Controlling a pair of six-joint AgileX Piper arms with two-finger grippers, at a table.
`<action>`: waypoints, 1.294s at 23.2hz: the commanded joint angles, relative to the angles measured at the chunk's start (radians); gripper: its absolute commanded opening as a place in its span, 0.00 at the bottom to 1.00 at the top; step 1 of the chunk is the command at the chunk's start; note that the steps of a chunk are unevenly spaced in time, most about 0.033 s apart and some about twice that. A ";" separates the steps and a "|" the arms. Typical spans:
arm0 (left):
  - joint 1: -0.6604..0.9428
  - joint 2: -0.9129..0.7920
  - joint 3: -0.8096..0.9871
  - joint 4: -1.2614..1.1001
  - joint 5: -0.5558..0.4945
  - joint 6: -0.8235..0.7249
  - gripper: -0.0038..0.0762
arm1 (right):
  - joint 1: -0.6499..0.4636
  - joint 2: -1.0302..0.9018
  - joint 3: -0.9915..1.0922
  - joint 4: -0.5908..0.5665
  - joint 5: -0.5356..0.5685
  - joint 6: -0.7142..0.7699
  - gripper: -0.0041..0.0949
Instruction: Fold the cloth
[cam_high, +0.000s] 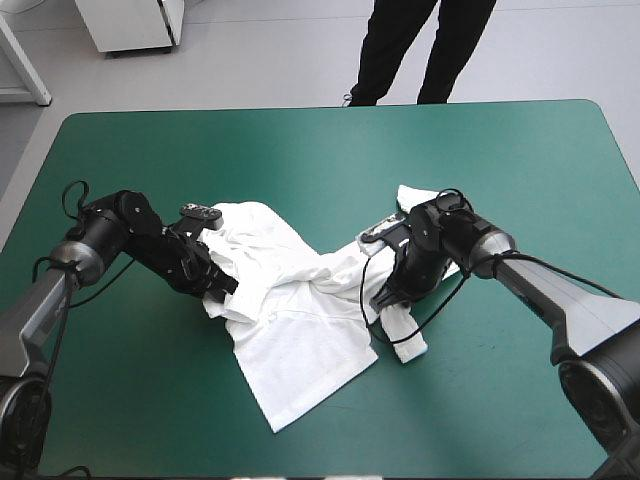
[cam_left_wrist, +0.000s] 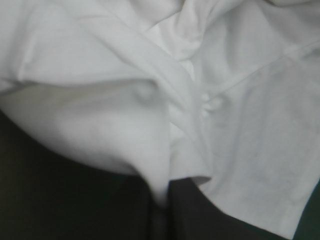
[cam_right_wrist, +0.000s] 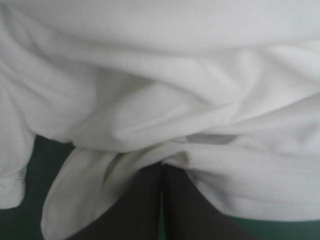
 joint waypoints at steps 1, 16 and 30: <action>-0.003 -0.126 -0.044 -0.050 0.026 -0.030 0.04 | -0.001 -0.114 -0.114 -0.046 0.063 0.019 0.03; -0.003 -0.472 -0.454 -0.165 0.125 -0.096 0.04 | -0.001 -0.517 -0.410 -0.148 0.155 0.106 0.03; -0.001 -0.593 -0.945 -0.238 0.127 -0.286 0.04 | -0.001 -0.787 -0.678 0.017 0.155 0.124 0.03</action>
